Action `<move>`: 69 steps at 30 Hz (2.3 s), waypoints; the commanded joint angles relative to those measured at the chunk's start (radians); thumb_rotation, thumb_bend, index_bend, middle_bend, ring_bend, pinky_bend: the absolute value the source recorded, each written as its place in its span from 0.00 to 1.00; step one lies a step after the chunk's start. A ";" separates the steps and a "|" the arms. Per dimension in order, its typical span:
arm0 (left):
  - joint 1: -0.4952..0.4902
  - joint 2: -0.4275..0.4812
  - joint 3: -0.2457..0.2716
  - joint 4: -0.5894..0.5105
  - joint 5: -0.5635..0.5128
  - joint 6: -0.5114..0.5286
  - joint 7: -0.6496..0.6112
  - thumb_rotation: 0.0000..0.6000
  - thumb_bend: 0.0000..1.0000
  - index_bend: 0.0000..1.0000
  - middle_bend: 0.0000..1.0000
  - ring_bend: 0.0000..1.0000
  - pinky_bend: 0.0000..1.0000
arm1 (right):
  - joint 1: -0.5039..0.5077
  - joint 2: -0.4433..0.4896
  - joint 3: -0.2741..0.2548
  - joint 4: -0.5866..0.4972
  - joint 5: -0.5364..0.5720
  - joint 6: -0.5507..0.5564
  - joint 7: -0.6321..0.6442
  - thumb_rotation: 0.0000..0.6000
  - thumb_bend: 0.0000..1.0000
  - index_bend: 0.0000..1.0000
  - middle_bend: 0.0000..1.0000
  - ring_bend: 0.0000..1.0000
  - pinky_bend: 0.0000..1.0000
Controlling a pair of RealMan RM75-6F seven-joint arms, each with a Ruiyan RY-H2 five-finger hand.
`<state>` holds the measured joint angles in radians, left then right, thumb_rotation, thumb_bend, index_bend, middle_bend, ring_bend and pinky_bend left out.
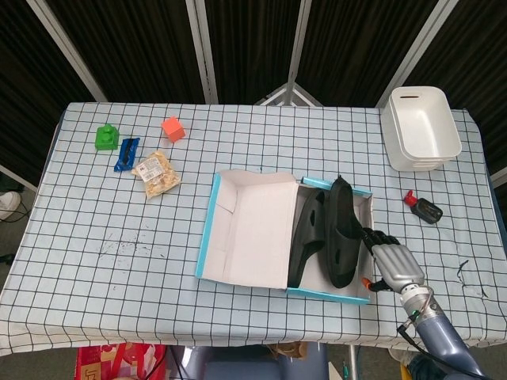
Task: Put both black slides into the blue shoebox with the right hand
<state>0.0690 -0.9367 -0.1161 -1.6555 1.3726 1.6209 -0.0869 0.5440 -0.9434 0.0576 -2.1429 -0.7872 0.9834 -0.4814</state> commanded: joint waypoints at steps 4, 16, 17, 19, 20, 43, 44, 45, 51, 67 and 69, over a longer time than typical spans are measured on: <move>0.001 0.001 0.003 -0.003 0.006 0.004 0.002 1.00 0.37 0.01 0.00 0.00 0.03 | 0.035 0.060 -0.024 -0.048 0.052 -0.067 0.017 1.00 0.25 0.00 0.03 0.00 0.11; 0.002 0.002 0.004 -0.004 0.007 0.005 -0.001 1.00 0.37 0.01 0.00 0.00 0.03 | -0.069 -0.112 0.109 -0.027 -0.276 0.249 0.228 1.00 0.25 0.14 0.14 0.22 0.42; 0.003 0.002 0.004 -0.005 0.008 0.006 -0.001 1.00 0.37 0.01 0.00 0.00 0.03 | -0.061 -0.122 0.119 -0.019 -0.276 0.256 0.214 1.00 0.25 0.17 0.15 0.23 0.42; 0.004 0.003 0.002 -0.004 0.007 0.009 -0.003 1.00 0.37 0.01 0.00 0.00 0.03 | -0.037 -0.146 0.150 0.000 -0.264 0.275 0.175 1.00 0.29 0.25 0.18 0.27 0.46; 0.005 0.003 0.001 -0.004 0.005 0.011 -0.004 1.00 0.37 0.01 0.00 0.00 0.03 | -0.024 -0.163 0.168 0.012 -0.258 0.288 0.161 1.00 0.33 0.32 0.22 0.31 0.51; 0.000 -0.008 -0.015 -0.002 -0.038 0.003 0.030 1.00 0.37 0.02 0.00 0.00 0.03 | 0.176 -0.417 0.368 0.456 0.024 0.164 0.224 1.00 0.55 0.60 0.47 0.49 0.70; 0.000 -0.009 -0.015 -0.001 -0.038 0.002 0.032 1.00 0.37 0.02 0.00 0.00 0.03 | 0.179 -0.423 0.364 0.469 0.035 0.149 0.228 1.00 0.55 0.58 0.45 0.46 0.66; -0.001 -0.009 -0.015 -0.001 -0.039 0.002 0.033 1.00 0.37 0.02 0.00 0.00 0.03 | 0.180 -0.426 0.359 0.478 0.042 0.137 0.230 1.00 0.55 0.55 0.42 0.43 0.61; -0.004 -0.012 -0.017 -0.001 -0.047 -0.005 0.042 1.00 0.37 0.02 0.00 0.00 0.03 | 0.197 -0.448 0.325 0.540 0.061 0.049 0.242 1.00 0.59 0.46 0.26 0.26 0.37; -0.011 -0.014 -0.016 0.000 -0.048 -0.020 0.052 1.00 0.37 0.02 0.00 0.00 0.03 | 0.195 -0.457 0.269 0.548 0.025 0.012 0.257 1.00 0.64 0.39 0.22 0.23 0.32; -0.010 -0.014 -0.015 -0.001 -0.047 -0.018 0.053 1.00 0.37 0.03 0.00 0.00 0.03 | 0.188 -0.456 0.262 0.550 0.023 0.015 0.261 1.00 0.64 0.39 0.22 0.23 0.32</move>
<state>0.0586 -0.9511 -0.1312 -1.6562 1.3257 1.6029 -0.0344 0.7340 -1.4001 0.3219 -1.5936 -0.7640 0.9976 -0.2213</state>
